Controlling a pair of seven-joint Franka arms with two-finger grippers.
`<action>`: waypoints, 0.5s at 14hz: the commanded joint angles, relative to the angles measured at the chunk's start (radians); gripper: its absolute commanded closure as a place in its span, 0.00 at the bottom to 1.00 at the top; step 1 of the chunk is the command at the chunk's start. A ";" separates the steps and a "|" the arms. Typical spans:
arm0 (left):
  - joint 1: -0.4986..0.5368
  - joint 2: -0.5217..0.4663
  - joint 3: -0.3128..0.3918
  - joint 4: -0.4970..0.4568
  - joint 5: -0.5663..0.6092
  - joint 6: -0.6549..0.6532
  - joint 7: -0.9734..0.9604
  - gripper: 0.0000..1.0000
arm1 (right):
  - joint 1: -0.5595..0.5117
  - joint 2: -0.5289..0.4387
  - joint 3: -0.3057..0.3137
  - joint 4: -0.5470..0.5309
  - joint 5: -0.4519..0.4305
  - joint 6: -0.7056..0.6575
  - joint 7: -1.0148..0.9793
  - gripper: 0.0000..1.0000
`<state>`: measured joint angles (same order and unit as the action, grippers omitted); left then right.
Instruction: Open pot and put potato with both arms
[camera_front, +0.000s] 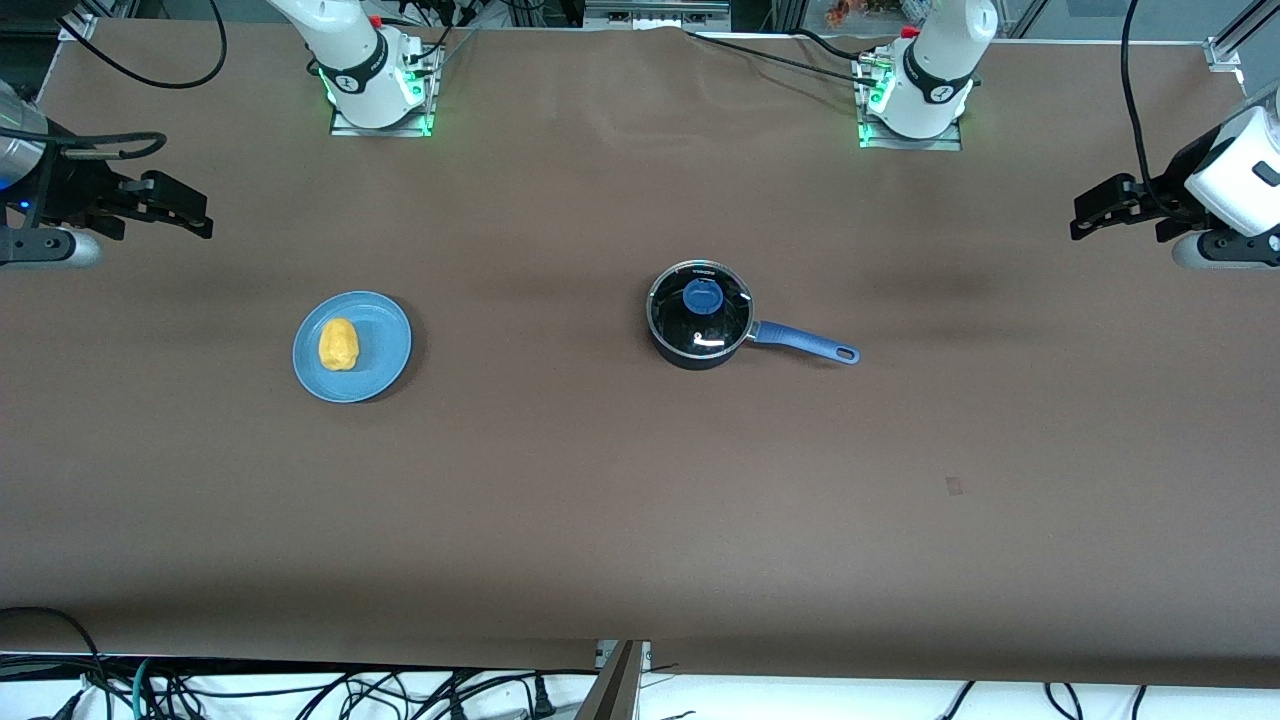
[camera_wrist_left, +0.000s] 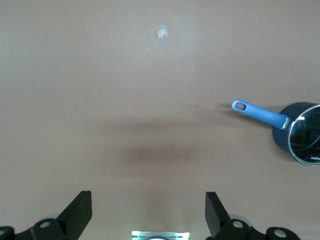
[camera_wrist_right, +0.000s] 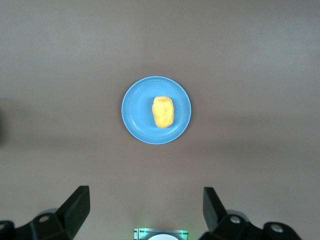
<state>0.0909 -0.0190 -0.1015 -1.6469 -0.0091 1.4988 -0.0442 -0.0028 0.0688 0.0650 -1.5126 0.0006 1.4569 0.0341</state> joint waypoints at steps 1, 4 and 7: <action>-0.013 0.022 -0.035 0.054 -0.025 -0.012 -0.080 0.00 | -0.011 0.040 0.004 0.014 0.006 0.002 -0.003 0.00; -0.014 0.025 -0.075 0.056 -0.028 -0.014 -0.109 0.00 | -0.011 0.081 0.002 0.012 -0.005 0.022 0.004 0.00; -0.014 0.036 -0.119 0.035 -0.089 -0.009 -0.187 0.00 | -0.011 0.155 0.002 0.012 -0.019 0.055 0.001 0.00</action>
<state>0.0757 -0.0059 -0.2006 -1.6228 -0.0467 1.4986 -0.1796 -0.0084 0.1800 0.0637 -1.5150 -0.0038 1.4908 0.0347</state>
